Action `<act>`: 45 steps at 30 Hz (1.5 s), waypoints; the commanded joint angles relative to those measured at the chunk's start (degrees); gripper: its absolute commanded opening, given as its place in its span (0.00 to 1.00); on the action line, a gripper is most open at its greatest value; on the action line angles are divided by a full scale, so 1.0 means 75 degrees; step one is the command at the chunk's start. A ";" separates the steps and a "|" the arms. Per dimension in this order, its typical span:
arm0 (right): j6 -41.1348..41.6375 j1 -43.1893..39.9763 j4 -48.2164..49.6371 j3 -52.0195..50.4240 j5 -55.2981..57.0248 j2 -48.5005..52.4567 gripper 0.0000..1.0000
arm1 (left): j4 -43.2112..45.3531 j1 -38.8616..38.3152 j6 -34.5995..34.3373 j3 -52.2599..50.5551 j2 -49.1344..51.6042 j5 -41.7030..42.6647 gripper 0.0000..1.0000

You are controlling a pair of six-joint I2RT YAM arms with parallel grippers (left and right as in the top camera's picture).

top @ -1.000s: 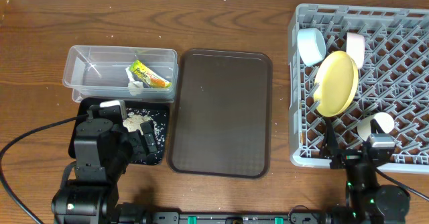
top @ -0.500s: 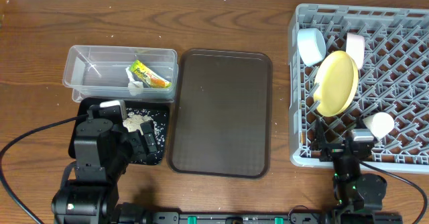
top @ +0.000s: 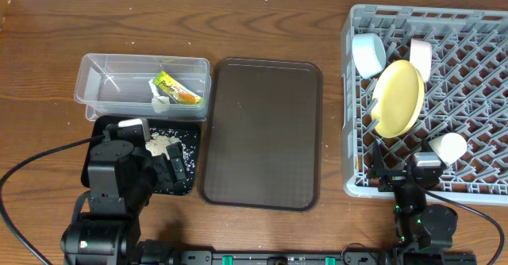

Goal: Sort waste into correct bins and load items into the dishwasher rack

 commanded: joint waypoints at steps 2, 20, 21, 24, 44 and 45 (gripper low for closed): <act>-0.0117 0.0015 -0.0035 -0.0009 0.0047 -0.0041 0.99 | 0.0006 -0.0012 -0.0012 -0.0058 -0.0006 -0.0012 0.96; -0.0117 0.0015 -0.0035 -0.0009 0.0047 -0.0041 0.99 | 0.0006 -0.0012 -0.0012 -0.0058 -0.0006 -0.0012 0.96; -0.0117 0.0015 -0.0035 -0.0009 0.0047 -0.0041 0.99 | 0.0006 -0.0012 -0.0012 -0.0058 -0.0003 -0.0012 0.96; -0.0117 0.0015 -0.0035 -0.0009 0.0047 -0.0041 0.99 | 0.0006 -0.0012 -0.0012 -0.0058 -0.0003 -0.0012 0.96; -0.0117 0.0015 -0.0035 -0.0009 0.0047 -0.0041 0.99 | 0.0388 -0.0012 0.0017 -0.1912 -0.2060 -0.0277 0.96; -0.0117 0.0015 -0.0035 -0.0009 0.0047 -0.0041 0.99 | 0.0647 -0.0012 0.0020 -0.2180 -0.2314 -0.0277 0.96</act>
